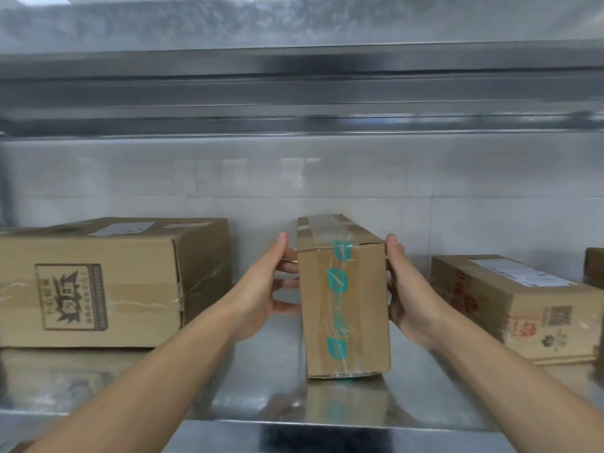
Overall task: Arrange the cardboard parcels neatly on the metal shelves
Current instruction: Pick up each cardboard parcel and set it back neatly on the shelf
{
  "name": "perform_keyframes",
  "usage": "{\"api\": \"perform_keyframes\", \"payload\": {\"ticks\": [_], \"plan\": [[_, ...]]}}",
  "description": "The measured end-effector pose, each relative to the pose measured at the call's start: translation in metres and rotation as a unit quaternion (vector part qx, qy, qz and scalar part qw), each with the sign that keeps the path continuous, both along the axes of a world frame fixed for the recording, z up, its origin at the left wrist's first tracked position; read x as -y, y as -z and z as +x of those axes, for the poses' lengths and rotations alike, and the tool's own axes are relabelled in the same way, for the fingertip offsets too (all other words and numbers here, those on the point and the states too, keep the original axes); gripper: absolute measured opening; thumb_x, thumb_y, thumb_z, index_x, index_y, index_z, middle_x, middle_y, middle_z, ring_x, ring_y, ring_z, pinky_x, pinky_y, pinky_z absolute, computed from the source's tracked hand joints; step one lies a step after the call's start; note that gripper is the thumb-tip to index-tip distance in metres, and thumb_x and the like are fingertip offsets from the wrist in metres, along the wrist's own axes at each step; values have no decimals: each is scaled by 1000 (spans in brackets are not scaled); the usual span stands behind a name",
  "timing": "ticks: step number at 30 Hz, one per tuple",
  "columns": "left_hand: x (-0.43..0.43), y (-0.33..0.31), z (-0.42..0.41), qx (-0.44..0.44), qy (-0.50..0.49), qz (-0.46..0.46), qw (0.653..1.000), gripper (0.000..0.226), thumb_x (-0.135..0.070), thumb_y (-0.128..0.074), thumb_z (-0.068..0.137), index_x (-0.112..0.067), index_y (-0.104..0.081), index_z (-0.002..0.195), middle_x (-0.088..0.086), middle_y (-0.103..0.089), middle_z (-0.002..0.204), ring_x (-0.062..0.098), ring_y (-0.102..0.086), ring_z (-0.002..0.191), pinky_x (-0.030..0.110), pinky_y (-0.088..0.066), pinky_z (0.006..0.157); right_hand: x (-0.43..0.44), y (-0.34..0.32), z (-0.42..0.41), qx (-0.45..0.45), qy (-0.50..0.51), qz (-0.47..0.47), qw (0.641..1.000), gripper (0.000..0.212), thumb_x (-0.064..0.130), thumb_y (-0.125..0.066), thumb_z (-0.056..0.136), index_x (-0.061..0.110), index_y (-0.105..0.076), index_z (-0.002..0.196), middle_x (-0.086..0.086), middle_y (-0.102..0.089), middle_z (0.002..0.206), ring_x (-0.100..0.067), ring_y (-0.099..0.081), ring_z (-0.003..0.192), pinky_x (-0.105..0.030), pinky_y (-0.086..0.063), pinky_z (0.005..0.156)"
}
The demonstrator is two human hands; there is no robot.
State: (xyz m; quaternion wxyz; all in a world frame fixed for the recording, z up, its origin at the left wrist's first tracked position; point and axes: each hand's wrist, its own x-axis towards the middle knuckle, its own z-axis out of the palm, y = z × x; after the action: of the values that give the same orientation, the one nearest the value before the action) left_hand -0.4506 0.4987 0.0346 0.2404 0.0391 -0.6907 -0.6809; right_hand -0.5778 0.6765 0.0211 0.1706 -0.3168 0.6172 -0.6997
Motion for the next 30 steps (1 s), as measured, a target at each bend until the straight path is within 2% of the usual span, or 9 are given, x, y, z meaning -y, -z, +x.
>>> {"api": "perform_keyframes", "payload": {"ticks": [4, 7, 9, 12, 13, 17, 20, 25, 30], "plan": [[-3, -3, -2, 32, -17, -21, 999, 53, -62, -36, 99, -14, -60, 104, -6, -69, 76, 22, -61, 95, 42, -60, 77, 0, 5, 1, 8, 0, 5, 1000, 94, 88, -40, 66, 28, -55, 137, 4, -69, 126, -16, -59, 127, -48, -54, 95], [-4, -13, -6, 81, -39, -54, 994, 63, -67, -34, 98, -11, -62, 111, 5, -68, 94, 25, -64, 101, 42, -60, 77, -1, 1, -5, 36, 12, 7, 999, 89, 85, -39, 73, 23, -59, 132, 0, -69, 106, -21, -59, 123, -56, -56, 92], [-4, -27, -11, 125, -46, -73, 988, 71, -71, -36, 97, -8, -62, 118, 13, -68, 106, 27, -67, 102, 41, -60, 75, -4, -9, -12, 63, 15, 26, 998, 78, 83, -38, 83, 24, -62, 128, -5, -68, 111, -24, -59, 121, -64, -55, 88], [0, -50, -23, 191, -38, -96, 976, 75, -75, -46, 91, -9, -61, 124, 17, -68, 116, 31, -72, 98, 45, -62, 81, -8, -34, -20, 89, -14, 106, 990, 60, 82, -46, 85, 27, -67, 99, -3, -67, 88, -18, -64, 78, -47, -58, 68], [3, -57, -29, 214, -38, -102, 971, 77, -76, -51, 88, -9, -59, 126, 18, -67, 117, 33, -73, 97, 48, -62, 84, -8, -42, -23, 90, -20, 138, 986, 59, 81, -51, 83, 25, -67, 98, -6, -64, 87, -21, -60, 74, -47, -59, 67], [3, -76, -47, 293, -19, -177, 939, 71, -68, -61, 88, -8, -65, 125, 17, -72, 107, 37, -73, 101, 52, -60, 90, -2, -68, -36, 90, -28, 238, 967, 67, 63, -75, 81, 19, -64, 130, -26, -59, 134, -47, -62, 116, -77, -50, 87], [0, -81, -51, 318, -12, -224, 921, 52, -56, -61, 94, -12, -72, 119, 14, -75, 116, 32, -72, 109, 51, -57, 96, 3, -81, -31, 73, -54, 300, 949, 57, 52, -76, 86, 15, -65, 129, -27, -61, 134, -47, -67, 113, -75, -52, 88], [0, -79, -53, 327, -3, -214, 920, 46, -47, -58, 99, -12, -68, 127, 13, -73, 121, 27, -70, 113, 43, -60, 91, 8, -87, -26, 21, -43, 346, 937, 47, 45, -67, 95, 9, -66, 125, -24, -71, 122, -40, -73, 104, -64, -59, 81], [-11, -80, -58, 326, -7, -239, 915, 36, -39, -56, 102, -11, -71, 119, 10, -77, 112, 24, -74, 105, 41, -62, 86, 4, -86, -26, 7, -42, 359, 932, 45, 44, -64, 98, 9, -66, 126, -23, -72, 120, -39, -72, 108, -62, -59, 87]]}}
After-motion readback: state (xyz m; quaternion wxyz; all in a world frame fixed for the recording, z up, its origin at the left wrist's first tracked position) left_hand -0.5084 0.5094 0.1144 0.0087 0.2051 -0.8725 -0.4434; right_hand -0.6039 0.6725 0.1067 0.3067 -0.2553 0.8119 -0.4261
